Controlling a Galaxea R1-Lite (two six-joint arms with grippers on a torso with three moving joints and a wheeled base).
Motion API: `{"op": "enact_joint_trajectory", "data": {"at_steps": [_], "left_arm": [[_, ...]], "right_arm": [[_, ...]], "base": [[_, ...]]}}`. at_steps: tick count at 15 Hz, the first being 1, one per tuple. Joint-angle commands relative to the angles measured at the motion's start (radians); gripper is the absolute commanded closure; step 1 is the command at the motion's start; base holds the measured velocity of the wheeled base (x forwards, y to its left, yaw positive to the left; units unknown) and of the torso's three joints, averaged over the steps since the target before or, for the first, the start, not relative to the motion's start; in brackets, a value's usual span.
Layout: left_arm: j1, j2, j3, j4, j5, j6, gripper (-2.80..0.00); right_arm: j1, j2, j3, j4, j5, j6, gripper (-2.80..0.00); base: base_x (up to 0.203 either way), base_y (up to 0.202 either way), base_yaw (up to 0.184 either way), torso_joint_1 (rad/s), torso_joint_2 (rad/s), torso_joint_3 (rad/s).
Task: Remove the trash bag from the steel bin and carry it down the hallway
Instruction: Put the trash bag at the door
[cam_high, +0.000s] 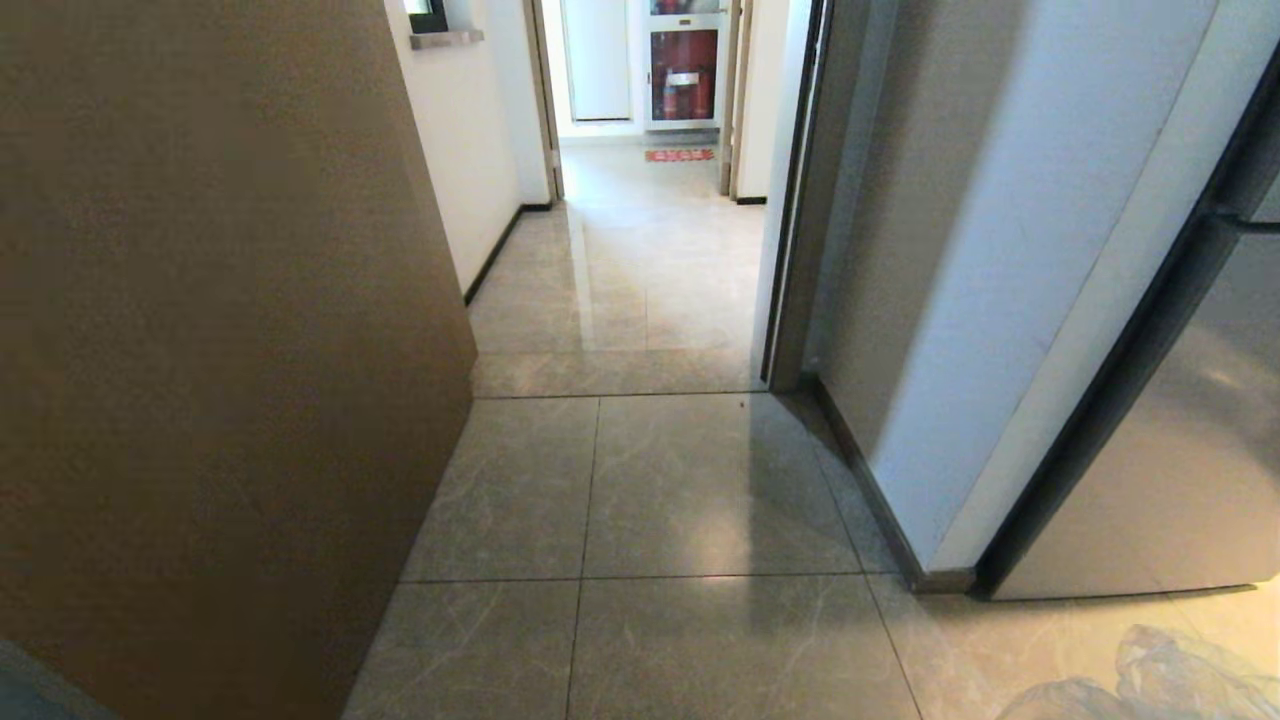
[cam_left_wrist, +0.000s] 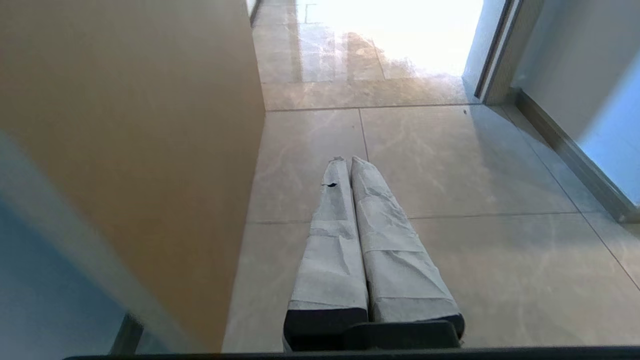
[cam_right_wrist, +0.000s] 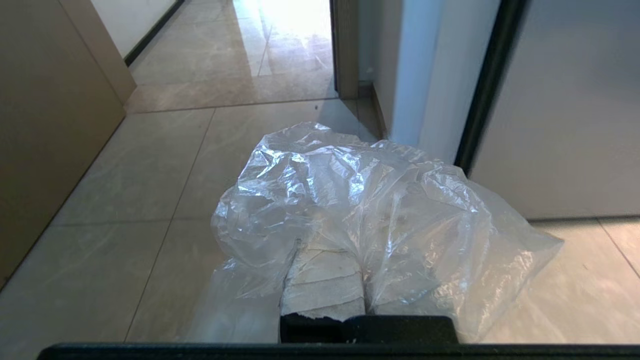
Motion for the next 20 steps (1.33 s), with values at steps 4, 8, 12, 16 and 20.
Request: {"op": "enact_joint_trajectory", "data": {"at_steps": [4,8,12,16,20], "left_arm": [[0.000,0.000,0.000,-0.001,0.000,-0.002,0.00],[0.000,0.000,0.000,-0.001,0.000,0.000,0.00],[0.000,0.000,0.000,-0.001,0.000,0.000,0.00],[0.000,0.000,0.000,-0.001,0.000,0.000,0.00],[0.000,0.000,0.000,-0.001,0.000,-0.002,0.00]], "right_arm": [[0.000,0.002,0.002,0.000,0.000,0.000,0.00],[0.000,0.002,0.002,0.000,-0.001,0.000,0.00],[0.000,0.002,0.002,0.000,0.000,0.000,0.00],[0.000,0.002,0.002,0.000,0.000,0.000,0.00],[0.000,0.002,0.002,0.000,0.000,0.000,0.00]], "base": [[0.193,0.000,-0.001,0.003,0.00,0.003],[0.193,0.000,0.001,0.001,0.00,0.001],[0.191,0.000,0.000,0.002,0.00,0.001],[0.193,0.000,0.000,0.003,0.00,-0.002],[0.192,0.000,0.000,-0.001,0.00,0.004]]}}
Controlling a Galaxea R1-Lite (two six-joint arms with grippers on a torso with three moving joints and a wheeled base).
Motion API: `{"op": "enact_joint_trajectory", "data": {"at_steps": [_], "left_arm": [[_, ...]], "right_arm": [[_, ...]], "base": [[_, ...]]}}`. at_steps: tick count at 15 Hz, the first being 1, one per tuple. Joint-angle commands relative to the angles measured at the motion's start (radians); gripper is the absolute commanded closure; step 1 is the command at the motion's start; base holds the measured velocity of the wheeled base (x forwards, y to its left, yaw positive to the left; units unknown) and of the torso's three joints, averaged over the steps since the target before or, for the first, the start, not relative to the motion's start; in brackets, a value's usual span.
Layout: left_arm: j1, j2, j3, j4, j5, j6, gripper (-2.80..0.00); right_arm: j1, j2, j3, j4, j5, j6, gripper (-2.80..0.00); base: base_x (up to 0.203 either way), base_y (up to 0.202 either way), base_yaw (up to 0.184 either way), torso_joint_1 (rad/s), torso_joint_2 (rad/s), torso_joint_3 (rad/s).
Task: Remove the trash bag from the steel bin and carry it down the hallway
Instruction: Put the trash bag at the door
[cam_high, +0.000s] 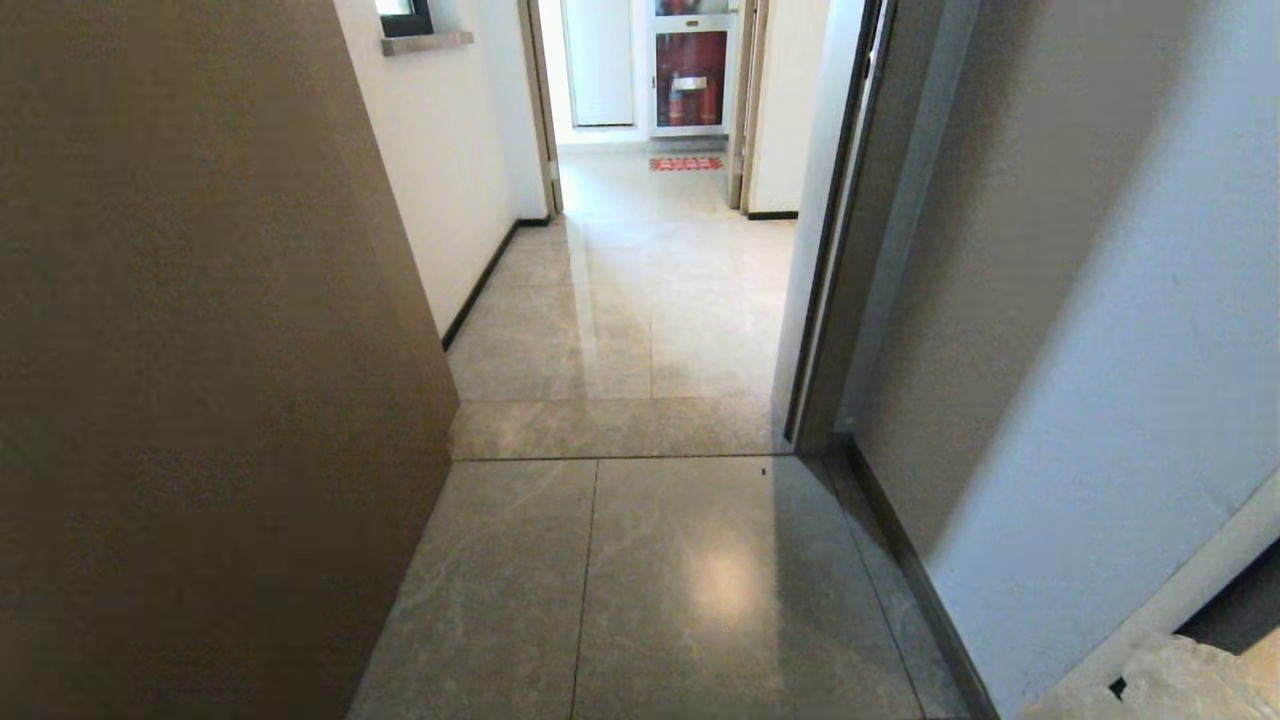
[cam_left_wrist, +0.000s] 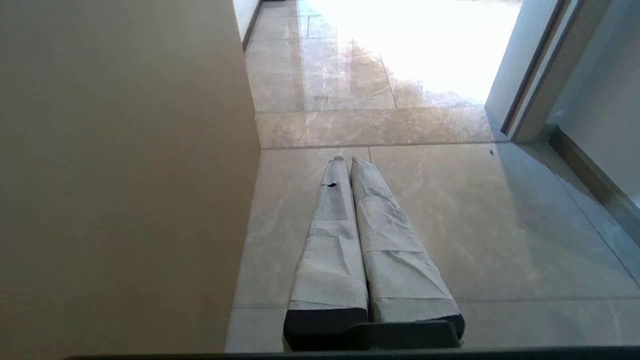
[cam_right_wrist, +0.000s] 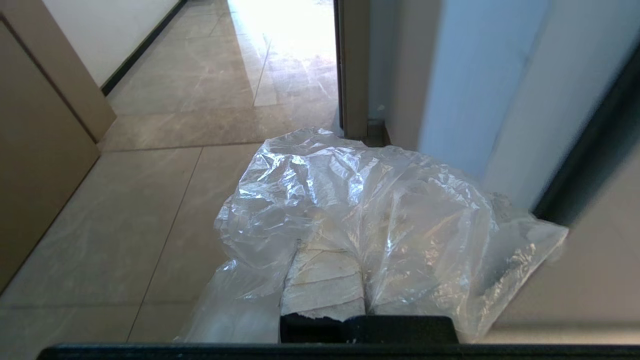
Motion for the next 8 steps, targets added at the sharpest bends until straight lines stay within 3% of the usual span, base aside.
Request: {"op": "enact_joint_trajectory", "data": {"at_steps": [1,8], "left_arm": [[0.000,0.000,0.000,0.000,0.000,0.000,0.00],[0.000,0.000,0.000,0.000,0.000,0.000,0.00]], "right_arm": [[0.000,0.002,0.002,-0.001,-0.001,0.000,0.00],[0.000,0.002,0.002,-0.001,-0.001,0.000,0.00]], "base": [[0.196,0.000,0.003,-0.002,0.01,0.009],[0.194,0.000,0.002,0.004,0.00,0.001]]}}
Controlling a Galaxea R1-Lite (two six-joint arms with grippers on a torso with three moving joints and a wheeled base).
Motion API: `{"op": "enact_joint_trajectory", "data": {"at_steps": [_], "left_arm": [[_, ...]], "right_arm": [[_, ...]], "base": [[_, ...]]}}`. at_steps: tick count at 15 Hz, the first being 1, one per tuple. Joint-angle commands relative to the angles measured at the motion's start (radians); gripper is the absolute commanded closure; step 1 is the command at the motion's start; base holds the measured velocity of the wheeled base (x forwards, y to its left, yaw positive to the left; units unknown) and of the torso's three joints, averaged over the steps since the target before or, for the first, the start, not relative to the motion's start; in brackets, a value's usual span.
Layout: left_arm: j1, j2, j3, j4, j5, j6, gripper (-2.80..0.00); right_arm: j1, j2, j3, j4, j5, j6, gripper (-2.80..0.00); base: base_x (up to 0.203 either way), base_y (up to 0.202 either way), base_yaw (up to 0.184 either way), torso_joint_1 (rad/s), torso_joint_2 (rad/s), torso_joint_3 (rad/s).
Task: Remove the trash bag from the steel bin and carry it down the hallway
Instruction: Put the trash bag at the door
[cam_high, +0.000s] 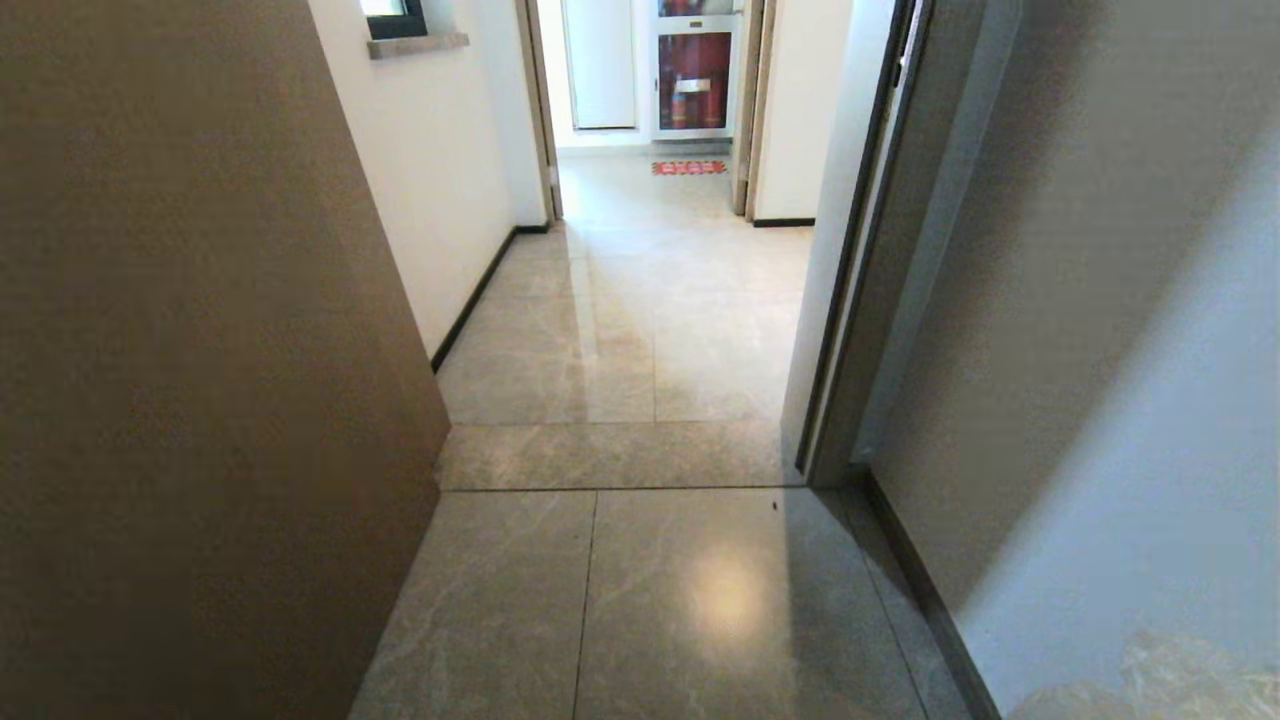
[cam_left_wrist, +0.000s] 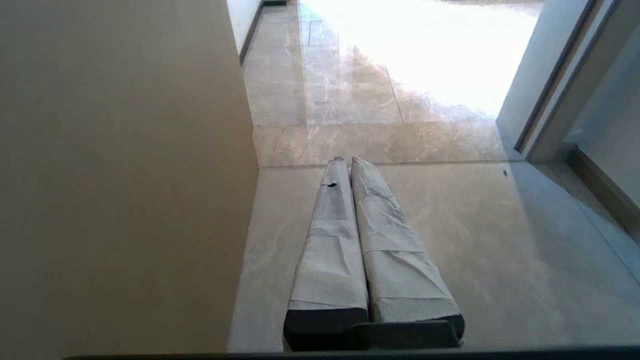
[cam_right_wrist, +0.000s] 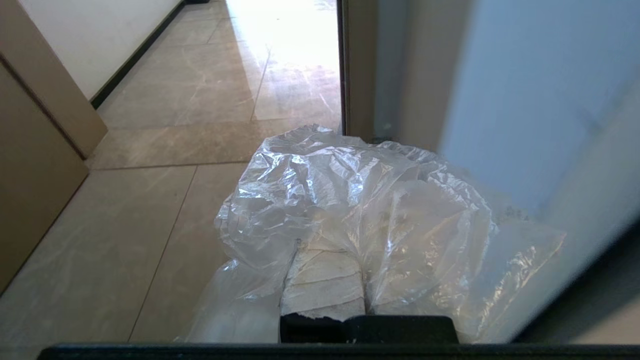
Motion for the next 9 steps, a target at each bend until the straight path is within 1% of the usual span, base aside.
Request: {"op": "enact_joint_trajectory", "data": {"at_steps": [1,9], "left_arm": [[0.000,0.000,0.000,0.001,0.000,0.000,0.00],[0.000,0.000,0.000,0.001,0.000,-0.001,0.00]], "right_arm": [[0.000,0.002,0.002,-0.001,-0.001,0.001,0.00],[0.000,0.002,0.002,-0.001,0.000,0.001,0.00]], "base": [[0.193,0.000,0.001,-0.002,0.00,-0.002],[0.194,0.000,0.000,0.001,0.01,0.004]]}}
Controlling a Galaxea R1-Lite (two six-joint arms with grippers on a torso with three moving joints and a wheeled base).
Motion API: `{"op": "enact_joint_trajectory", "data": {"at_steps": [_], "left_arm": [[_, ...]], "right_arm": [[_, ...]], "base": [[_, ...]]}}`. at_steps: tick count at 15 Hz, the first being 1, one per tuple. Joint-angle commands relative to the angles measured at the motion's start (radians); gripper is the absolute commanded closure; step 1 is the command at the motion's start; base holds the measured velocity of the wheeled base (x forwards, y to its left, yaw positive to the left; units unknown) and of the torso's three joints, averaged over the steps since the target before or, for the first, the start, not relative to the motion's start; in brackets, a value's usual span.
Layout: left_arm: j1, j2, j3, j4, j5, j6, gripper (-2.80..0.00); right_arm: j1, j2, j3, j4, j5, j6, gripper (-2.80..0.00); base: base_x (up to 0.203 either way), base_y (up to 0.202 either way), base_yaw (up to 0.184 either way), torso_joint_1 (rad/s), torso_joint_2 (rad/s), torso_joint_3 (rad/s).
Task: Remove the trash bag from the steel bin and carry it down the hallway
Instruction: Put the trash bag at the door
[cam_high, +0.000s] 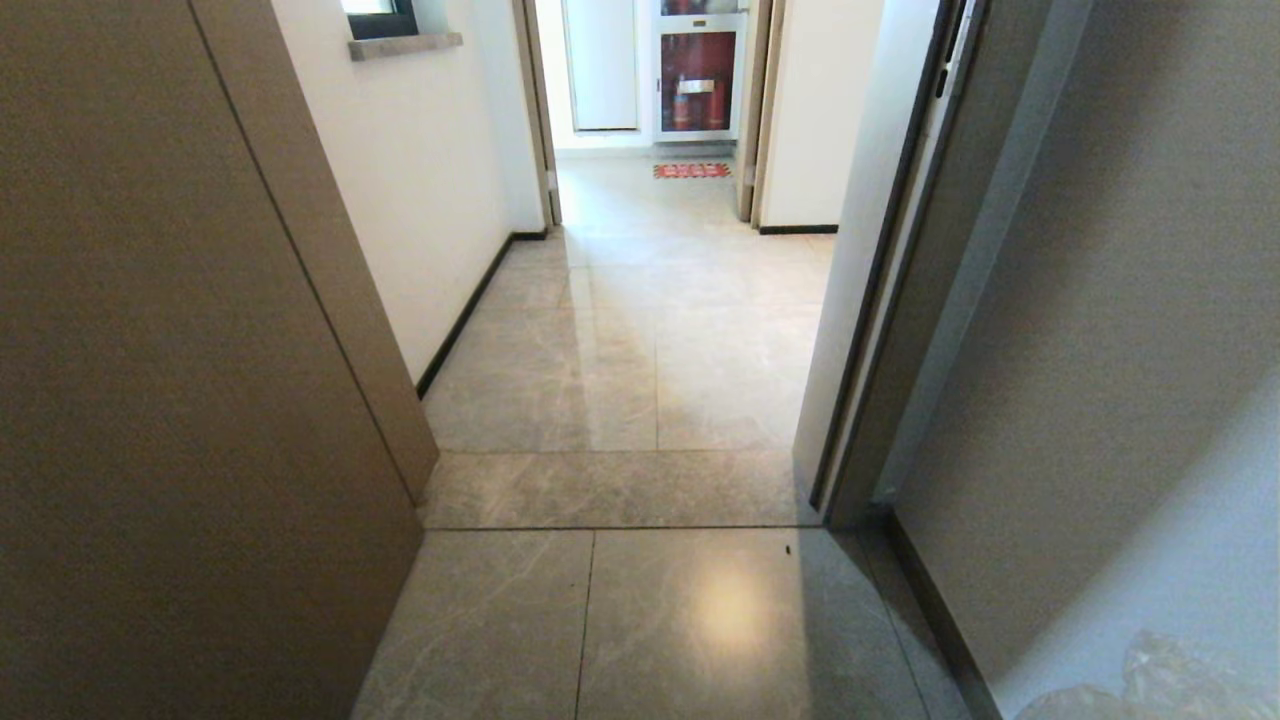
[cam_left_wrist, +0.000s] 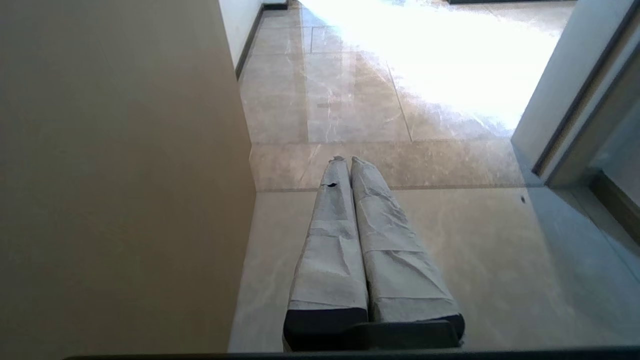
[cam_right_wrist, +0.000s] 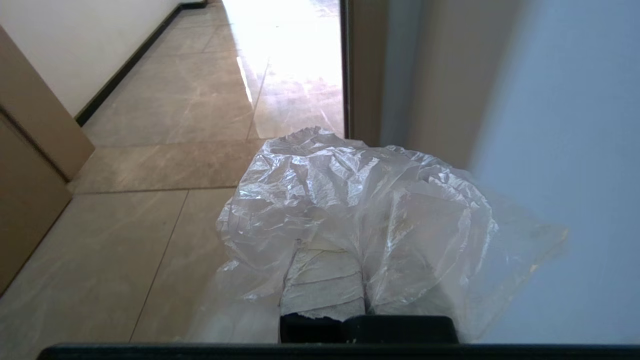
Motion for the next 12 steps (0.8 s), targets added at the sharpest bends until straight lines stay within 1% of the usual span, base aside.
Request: {"op": "enact_joint_trajectory", "data": {"at_steps": [1,12], "left_arm": [[0.000,0.000,0.000,0.000,0.000,0.001,0.00],[0.000,0.000,0.000,0.000,0.000,0.001,0.00]], "right_arm": [[0.000,0.002,0.002,0.000,0.000,0.000,0.00],[0.000,0.002,0.002,0.000,0.000,0.000,0.00]], "base": [[0.193,0.000,0.001,-0.002,0.00,0.006],[0.192,0.000,0.001,0.003,0.00,0.002]]}}
